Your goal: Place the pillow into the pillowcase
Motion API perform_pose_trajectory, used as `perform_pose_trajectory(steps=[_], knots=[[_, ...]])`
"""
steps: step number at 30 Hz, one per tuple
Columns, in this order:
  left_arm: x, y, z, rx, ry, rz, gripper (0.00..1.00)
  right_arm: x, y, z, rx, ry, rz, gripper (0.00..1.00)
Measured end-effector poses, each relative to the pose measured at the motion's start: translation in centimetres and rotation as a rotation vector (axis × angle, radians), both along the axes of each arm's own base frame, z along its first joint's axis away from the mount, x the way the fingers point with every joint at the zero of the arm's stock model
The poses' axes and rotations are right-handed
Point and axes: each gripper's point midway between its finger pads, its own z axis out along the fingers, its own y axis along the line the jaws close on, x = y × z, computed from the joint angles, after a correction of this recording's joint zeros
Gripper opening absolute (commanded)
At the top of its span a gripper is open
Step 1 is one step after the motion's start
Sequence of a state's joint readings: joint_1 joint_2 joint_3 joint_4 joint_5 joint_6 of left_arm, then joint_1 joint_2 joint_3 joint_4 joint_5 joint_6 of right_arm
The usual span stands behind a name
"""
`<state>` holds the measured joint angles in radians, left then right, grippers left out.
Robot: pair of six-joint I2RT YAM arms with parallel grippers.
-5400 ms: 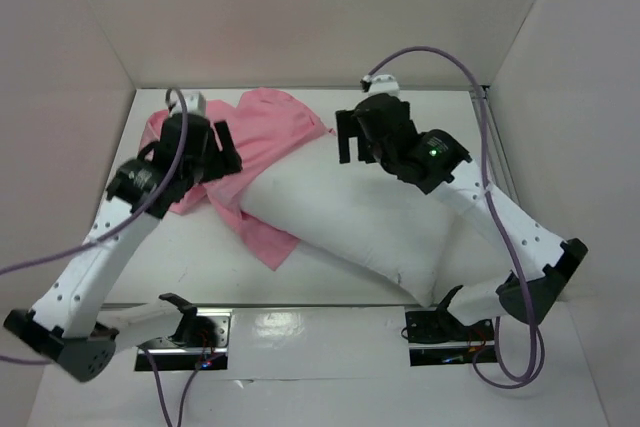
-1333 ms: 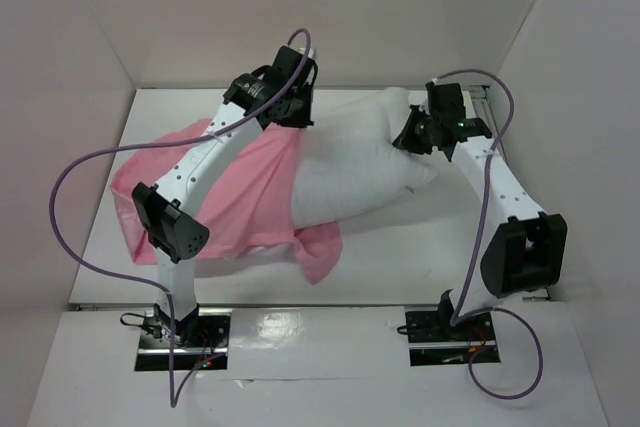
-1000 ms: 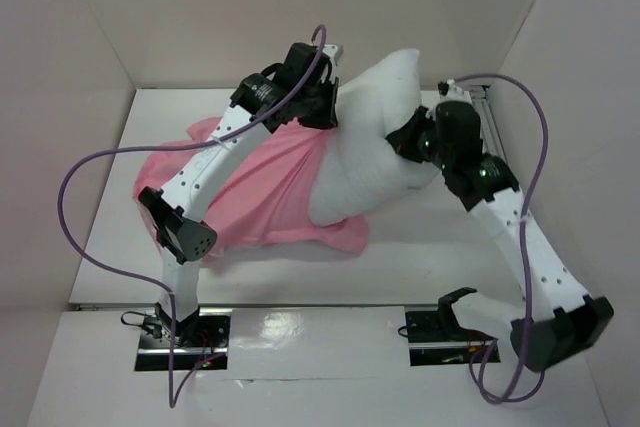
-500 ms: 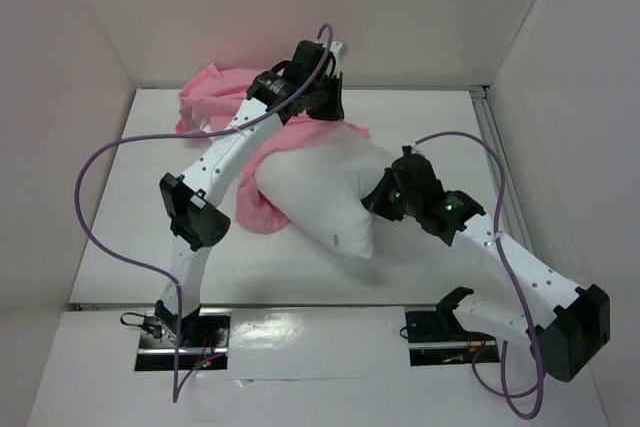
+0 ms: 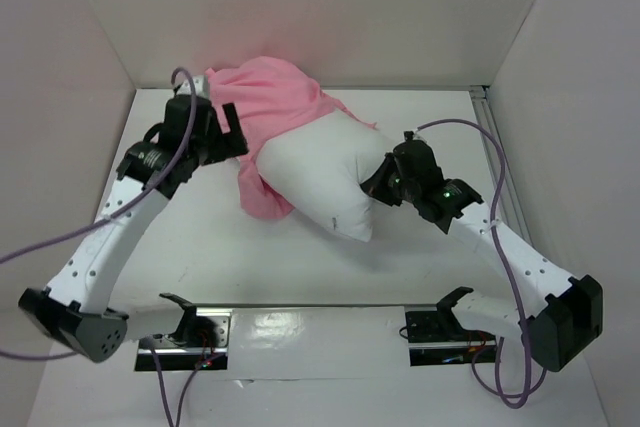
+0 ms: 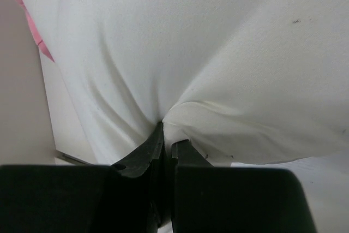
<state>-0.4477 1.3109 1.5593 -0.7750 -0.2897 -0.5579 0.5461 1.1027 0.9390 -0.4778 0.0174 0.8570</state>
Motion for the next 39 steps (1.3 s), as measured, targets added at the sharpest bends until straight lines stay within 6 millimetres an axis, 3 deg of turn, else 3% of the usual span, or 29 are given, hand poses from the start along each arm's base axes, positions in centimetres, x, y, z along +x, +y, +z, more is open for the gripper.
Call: perform_pose_trajectory(steps=[1, 3, 8, 10, 13, 16, 18, 20, 21, 23, 26, 28, 30, 33, 35, 37, 39], knots=[[-0.6, 2.2, -1.6, 0.002, 0.015, 0.056, 1.00, 0.1, 0.0, -0.1, 0.000, 0.004, 0.002, 0.00], [-1.7, 3.6, -5.5, -0.007, 0.064, 0.090, 1.00, 0.3, 0.0, -0.1, -0.002, 0.008, 0.004, 0.00], [-2.4, 2.7, -15.4, -0.037, 0.220, 0.052, 1.00, 0.8, 0.1, 0.1, -0.002, 0.004, 0.011, 0.00], [-2.7, 2.4, -18.2, -0.050, 0.271, 0.041, 1.00, 0.8, 0.1, 0.3, 0.001, 0.000, 0.013, 0.00], [-1.8, 2.1, -20.1, -0.088, 0.282, 0.046, 1.00, 1.0, 0.0, 0.5, 0.002, -0.004, 0.012, 0.00], [-0.3, 2.0, -20.6, -0.111, 0.244, 0.050, 1.00, 1.0, 0.0, 0.5, 0.000, -0.003, 0.011, 0.00], [0.8, 1.7, -20.9, -0.126, 0.224, 0.047, 0.94, 1.0, -0.1, 0.4, -0.002, 0.000, 0.009, 0.00], [1.6, 1.1, -21.2, -0.150, 0.213, 0.037, 0.49, 1.0, -0.2, 0.4, -0.002, 0.001, 0.006, 0.00], [1.9, 0.8, -21.3, -0.161, 0.211, 0.030, 0.00, 1.0, -0.3, 0.4, -0.004, 0.001, 0.005, 0.00], [2.1, -0.1, -21.4, -0.191, 0.212, -0.007, 0.00, 1.0, -0.4, 0.4, -0.005, 0.002, 0.004, 0.00], [2.2, -2.1, -19.9, -0.260, 0.206, -0.090, 0.00, 1.3, -0.5, 0.7, -0.001, 0.000, -0.001, 0.00], [2.5, -4.1, -17.5, -0.310, 0.179, -0.168, 0.00, 2.1, -0.4, 1.7, -0.003, -0.006, -0.003, 0.00], [2.9, -6.9, -13.1, -0.364, 0.117, -0.257, 0.00, 4.3, -0.2, 4.5, -0.008, -0.046, -0.010, 0.00], [2.3, -11.1, -5.7, -0.422, -0.006, -0.393, 0.00, 7.9, -0.7, 11.3, 0.000, -0.196, -0.052, 0.00], [0.0, -14.2, -0.6, -0.485, -0.086, -0.505, 0.00, 9.2, -1.0, 16.5, 0.035, -0.332, -0.080, 0.00], [-3.4, -16.2, 2.7, -0.563, -0.139, -0.618, 0.00, 8.9, -0.8, 19.8, 0.081, -0.436, -0.077, 0.00], [-6.4, -17.0, 3.1, -0.625, -0.124, -0.690, 0.00, 8.0, 0.0, 19.5, 0.111, -0.471, -0.056, 0.00]])
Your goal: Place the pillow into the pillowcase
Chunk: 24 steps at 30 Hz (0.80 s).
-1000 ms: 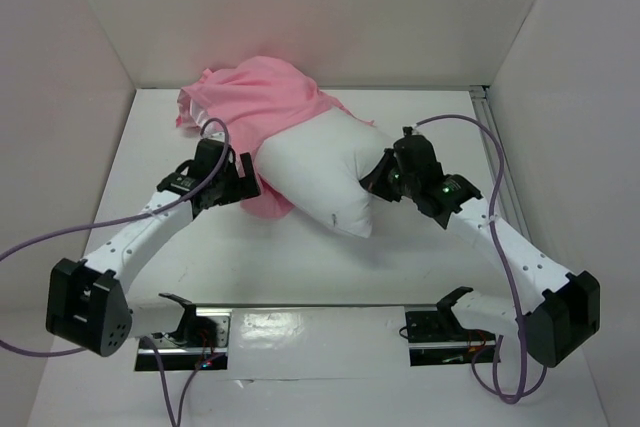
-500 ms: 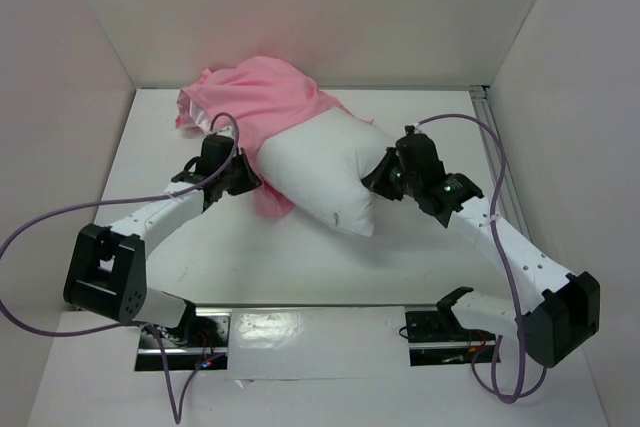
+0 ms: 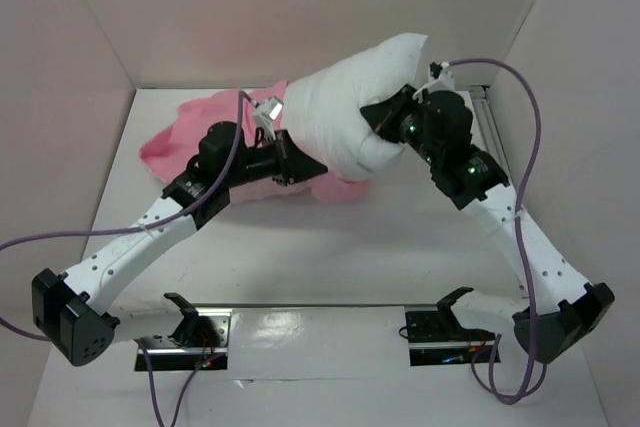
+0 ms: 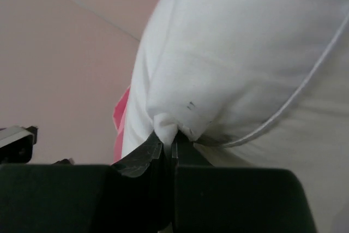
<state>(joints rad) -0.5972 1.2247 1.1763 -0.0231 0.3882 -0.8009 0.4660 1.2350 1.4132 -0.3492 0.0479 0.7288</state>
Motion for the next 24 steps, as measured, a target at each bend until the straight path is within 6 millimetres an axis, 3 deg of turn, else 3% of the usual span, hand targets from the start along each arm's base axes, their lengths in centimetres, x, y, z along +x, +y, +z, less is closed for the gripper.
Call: perform_pose_trajectory(steps=[3, 5, 7, 9, 10, 11, 13, 16, 18, 19, 21, 23, 24], knots=[[-3.4, -0.7, -4.5, -0.002, 0.126, -0.088, 0.00, -2.0, 1.5, -5.3, -0.004, 0.066, 0.054, 0.00], [-5.2, -0.9, -9.3, 0.055, 0.246, -0.110, 0.00, -2.8, 2.0, -11.3, -0.043, 0.177, 0.067, 0.00], [-6.6, -0.1, -13.2, 0.141, 0.350, -0.097, 0.21, -4.0, 1.4, -17.7, -0.105, 0.312, 0.059, 0.00], [-7.7, 1.0, -14.8, 0.214, 0.406, -0.078, 0.64, -6.3, 0.3, -23.7, -0.177, 0.467, 0.057, 0.00], [-8.2, 1.4, -14.5, 0.233, 0.399, -0.079, 0.93, -7.3, 0.1, -25.0, -0.193, 0.513, 0.071, 0.00], [-8.6, 1.7, -13.4, 0.245, 0.377, -0.079, 1.00, -8.2, 0.1, -25.5, -0.205, 0.535, 0.086, 0.00], [-8.8, 2.3, -9.8, 0.253, 0.306, -0.066, 1.00, -8.8, 0.5, -24.7, -0.208, 0.511, 0.123, 0.00], [-7.1, 3.3, -2.8, 0.241, 0.148, 0.010, 0.95, -9.2, 0.8, -23.1, -0.211, 0.460, 0.173, 0.01], [-5.3, 4.3, 0.8, 0.240, 0.073, 0.096, 0.85, -9.7, 0.9, -23.1, -0.235, 0.458, 0.203, 0.21], [-4.2, 4.7, 1.5, 0.256, 0.053, 0.140, 0.85, -10.0, 0.9, -23.4, -0.247, 0.465, 0.214, 0.47], [-1.7, 6.0, 1.7, 0.312, 0.056, 0.245, 0.88, -10.8, 0.6, -24.0, -0.284, 0.487, 0.237, 0.70], [1.4, 7.4, 1.0, 0.385, 0.077, 0.365, 0.91, -11.4, 0.3, -24.3, -0.324, 0.503, 0.254, 0.85], [3.2, 8.1, 0.1, 0.437, 0.104, 0.428, 0.92, -11.6, 0.0, -24.4, -0.341, 0.511, 0.254, 0.88]])
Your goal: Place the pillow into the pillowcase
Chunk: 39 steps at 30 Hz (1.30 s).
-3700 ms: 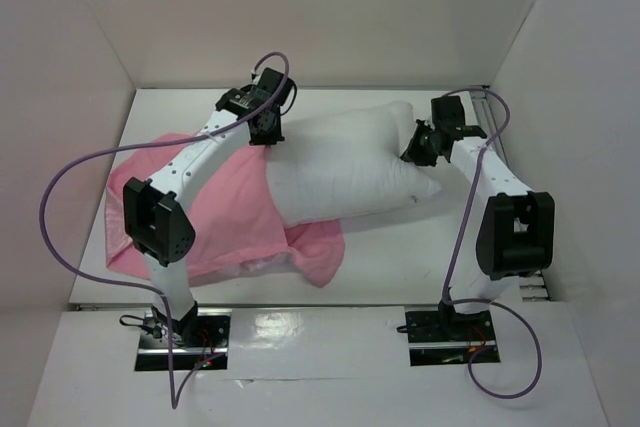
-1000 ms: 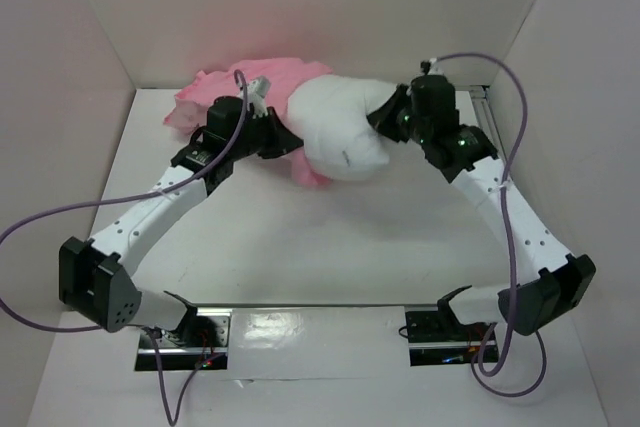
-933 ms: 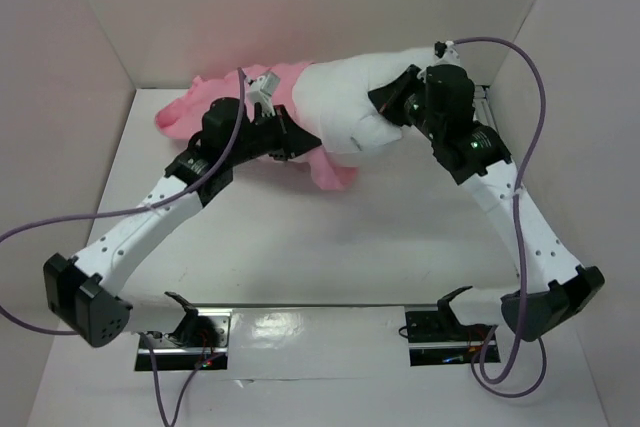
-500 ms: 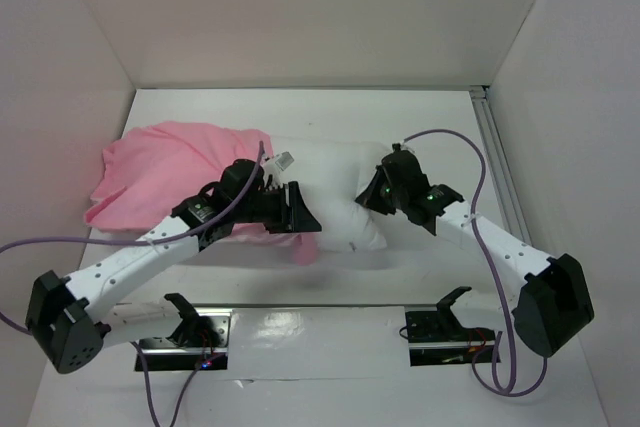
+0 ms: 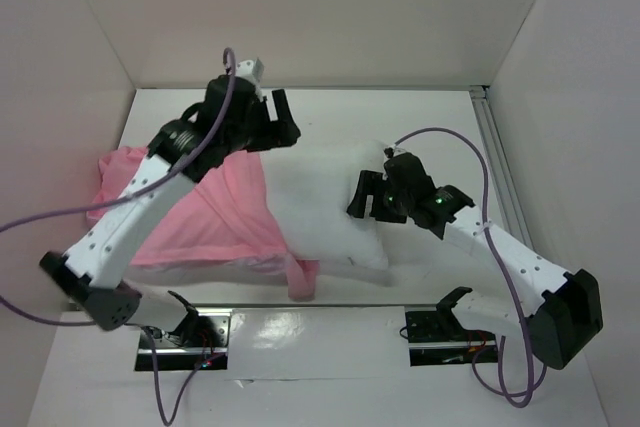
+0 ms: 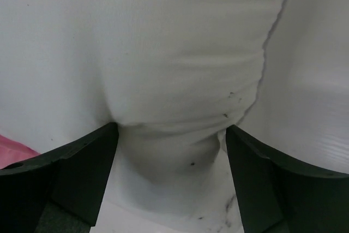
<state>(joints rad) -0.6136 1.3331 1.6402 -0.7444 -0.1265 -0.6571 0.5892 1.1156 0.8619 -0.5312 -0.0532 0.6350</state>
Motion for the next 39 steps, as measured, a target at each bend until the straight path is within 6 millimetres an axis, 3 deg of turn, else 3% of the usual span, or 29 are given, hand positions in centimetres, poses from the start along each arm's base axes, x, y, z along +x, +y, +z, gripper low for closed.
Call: perform_pose_trajectory(steps=[4, 6, 9, 12, 16, 19, 20, 21, 24, 25, 31, 38, 39], knots=[[7.3, 2.3, -5.1, 0.220, 0.105, 0.234, 0.90, 0.1, -1.0, 1.2, -0.061, -0.012, -0.011, 0.94], [9.9, 3.6, -8.2, 0.337, 0.165, 0.324, 0.88, 0.4, -1.4, 2.2, -0.082, -0.030, -0.025, 0.98], [11.9, 5.7, -12.0, 0.483, 0.255, 0.428, 0.88, 1.1, -2.2, 3.5, -0.106, -0.059, -0.054, 1.00], [11.6, 7.9, -14.7, 0.596, 0.333, 0.478, 0.88, 1.7, -3.1, 3.9, -0.109, -0.063, -0.092, 1.00], [11.1, 9.7, -15.5, 0.642, 0.371, 0.516, 0.84, 2.8, -5.0, 4.0, -0.089, -0.043, -0.154, 1.00], [10.8, 10.7, -16.7, 0.665, 0.402, 0.531, 0.73, 3.5, -6.4, 4.0, -0.071, -0.031, -0.193, 1.00], [10.6, 11.1, -17.2, 0.672, 0.416, 0.533, 0.67, 3.7, -6.8, 4.0, -0.067, -0.029, -0.203, 1.00], [10.4, 11.3, -17.7, 0.676, 0.425, 0.535, 0.51, 4.0, -7.3, 4.0, -0.064, -0.027, -0.214, 1.00], [10.3, 11.6, -18.3, 0.660, 0.434, 0.531, 0.29, 4.4, -8.3, 4.0, -0.052, -0.019, -0.230, 1.00], [10.3, 11.6, -18.2, 0.647, 0.430, 0.529, 0.18, 4.5, -8.5, 3.9, -0.050, -0.015, -0.233, 1.00], [10.5, 11.3, -15.5, 0.560, 0.385, 0.494, 0.11, 5.7, -8.5, 2.4, -0.037, 0.031, -0.228, 1.00], [10.5, 9.2, -13.9, 0.506, 0.358, 0.370, 0.10, 7.8, -4.1, 0.6, 0.105, 0.073, -0.092, 1.00], [10.5, 8.7, -13.8, 0.498, 0.357, 0.354, 0.10, 8.2, -2.8, 0.5, 0.135, 0.059, -0.068, 0.86]])
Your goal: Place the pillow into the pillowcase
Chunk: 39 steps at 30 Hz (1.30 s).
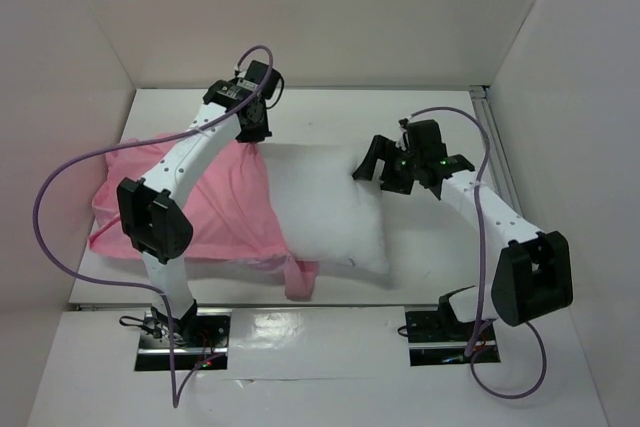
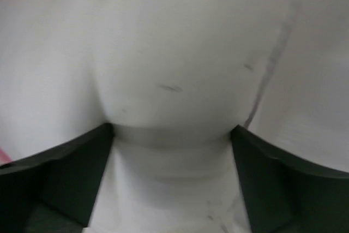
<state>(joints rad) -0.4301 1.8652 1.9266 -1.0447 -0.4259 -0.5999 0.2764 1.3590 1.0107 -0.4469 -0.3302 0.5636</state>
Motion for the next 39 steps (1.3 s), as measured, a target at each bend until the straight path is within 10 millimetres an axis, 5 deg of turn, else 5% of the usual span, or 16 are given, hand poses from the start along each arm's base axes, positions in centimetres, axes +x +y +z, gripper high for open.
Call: perform_pose_trajectory(steps=[1, 2, 4, 8, 13, 22, 28, 34, 39], knots=[[0.0, -0.3, 0.1, -0.009, 0.000, -0.010, 0.10, 0.0, 0.4, 0.0, 0.010, -0.007, 0.007, 0.86], [0.0, -0.7, 0.2, -0.019, -0.001, -0.024, 0.10, -0.1, 1.5, -0.1, 0.038, -0.019, 0.024, 0.51], [-0.1, -1.3, 0.2, -0.029, 0.001, -0.054, 0.14, -0.5, 3.1, -0.4, 0.077, -0.032, 0.062, 0.00], [0.0, -2.9, 0.5, -0.054, -0.011, -0.111, 0.25, -0.8, 4.3, -0.8, 0.104, -0.021, 0.079, 0.00], [0.2, -5.0, 1.5, -0.081, -0.057, -0.157, 0.00, -1.4, 5.0, 0.5, 0.086, -0.078, 0.106, 0.00], [0.2, -5.5, 1.8, -0.081, -0.065, -0.168, 0.00, -2.3, 3.9, 2.0, 0.046, -0.119, 0.098, 0.00], [-0.8, -9.5, 4.5, -0.182, -0.094, -0.309, 0.00, -2.1, 4.2, 2.8, 0.047, -0.120, 0.099, 0.00], [-5.4, -16.9, 12.1, -0.395, -0.184, -0.570, 0.00, -0.6, 7.6, 11.5, 0.091, -0.296, 0.141, 0.00], [-9.9, -19.2, 19.5, -0.616, -0.299, -0.707, 0.00, -2.7, 5.9, 18.2, 0.164, -0.452, 0.076, 0.00]])
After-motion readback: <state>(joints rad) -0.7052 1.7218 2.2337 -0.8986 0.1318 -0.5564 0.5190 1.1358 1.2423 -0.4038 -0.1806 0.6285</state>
